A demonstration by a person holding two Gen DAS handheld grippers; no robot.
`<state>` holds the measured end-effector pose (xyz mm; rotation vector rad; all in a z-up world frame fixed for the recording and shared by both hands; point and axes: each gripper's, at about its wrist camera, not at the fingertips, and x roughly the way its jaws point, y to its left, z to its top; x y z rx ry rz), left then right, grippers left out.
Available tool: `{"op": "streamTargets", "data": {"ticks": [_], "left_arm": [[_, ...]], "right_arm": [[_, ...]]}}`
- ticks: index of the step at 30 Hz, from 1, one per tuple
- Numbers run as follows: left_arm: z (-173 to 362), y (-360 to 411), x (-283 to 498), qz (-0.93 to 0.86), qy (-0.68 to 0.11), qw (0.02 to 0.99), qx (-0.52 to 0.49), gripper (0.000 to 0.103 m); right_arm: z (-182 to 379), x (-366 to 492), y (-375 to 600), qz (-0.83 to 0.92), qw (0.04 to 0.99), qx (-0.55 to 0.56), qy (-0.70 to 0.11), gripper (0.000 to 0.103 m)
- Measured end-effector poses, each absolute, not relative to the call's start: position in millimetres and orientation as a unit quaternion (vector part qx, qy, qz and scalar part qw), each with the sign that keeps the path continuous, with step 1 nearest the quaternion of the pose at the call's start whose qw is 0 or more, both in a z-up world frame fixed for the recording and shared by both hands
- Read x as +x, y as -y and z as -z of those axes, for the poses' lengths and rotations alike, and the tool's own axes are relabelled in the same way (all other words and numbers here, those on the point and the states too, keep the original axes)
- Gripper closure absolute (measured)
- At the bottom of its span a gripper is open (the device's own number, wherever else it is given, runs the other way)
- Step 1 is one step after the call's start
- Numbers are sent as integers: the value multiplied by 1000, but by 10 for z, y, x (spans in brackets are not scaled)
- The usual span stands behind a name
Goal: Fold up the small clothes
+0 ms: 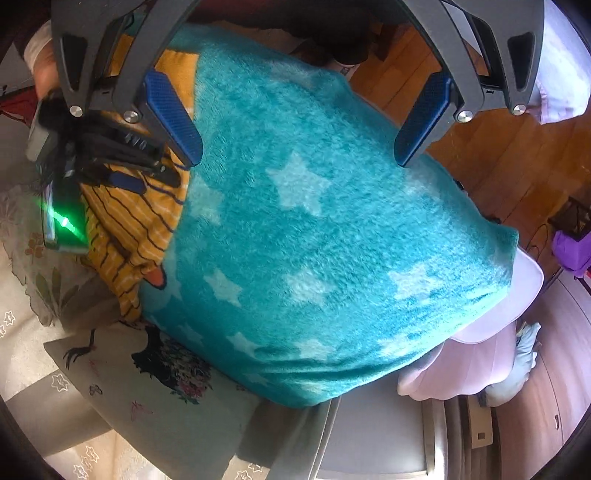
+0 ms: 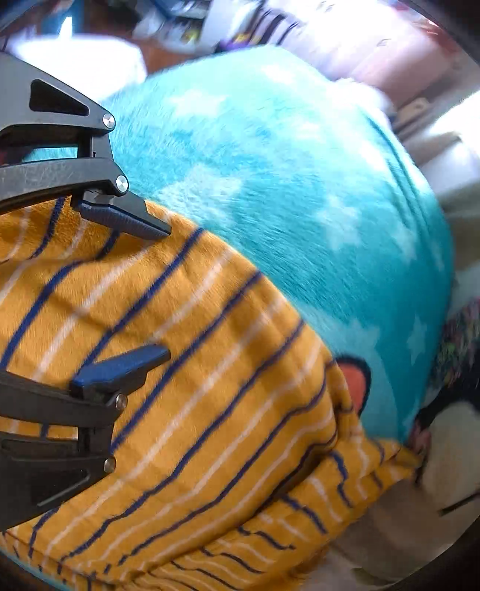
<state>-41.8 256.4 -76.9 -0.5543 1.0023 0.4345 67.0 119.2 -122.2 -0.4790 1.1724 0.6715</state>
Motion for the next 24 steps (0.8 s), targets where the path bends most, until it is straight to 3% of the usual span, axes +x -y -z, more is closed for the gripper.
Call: {"op": "streamTargets", "data": {"ticks": [1, 2, 4, 9, 11, 15, 18, 20, 24], "left_arm": [[759, -2599, -408, -202, -470, 820, -258, 0], [751, -2624, -399, -199, -470, 821, -257, 0], [727, -2671, -382, -193, -468, 825, -250, 0], [680, -2746, -343, -178, -467, 834, -234, 0], [669, -2739, -306, -171, -468, 837, -224, 0], [600, -2667, -236, -151, -466, 847, -205, 0], [568, -2556, -190, -134, -467, 855, -182, 0], [594, -2463, -148, -120, -474, 855, -175, 0], [639, -2271, -56, -96, -485, 853, -168, 0]], "right_arm": [[1217, 605, -1237, -311, 758, -222, -529, 49], [1199, 573, -1262, -319, 756, -212, -531, 70], [1177, 589, -1274, -317, 755, -196, -539, 87], [1161, 709, -1360, -329, 743, -114, -572, 88], [1141, 732, -1422, -378, 709, -56, -592, 101], [1143, 566, -1640, -385, 714, -56, -582, 101], [1067, 618, -1307, -354, 738, -38, -573, 85], [981, 673, -883, -312, 768, -25, -558, 63], [912, 736, 428, -184, 812, 62, -551, 58]]}}
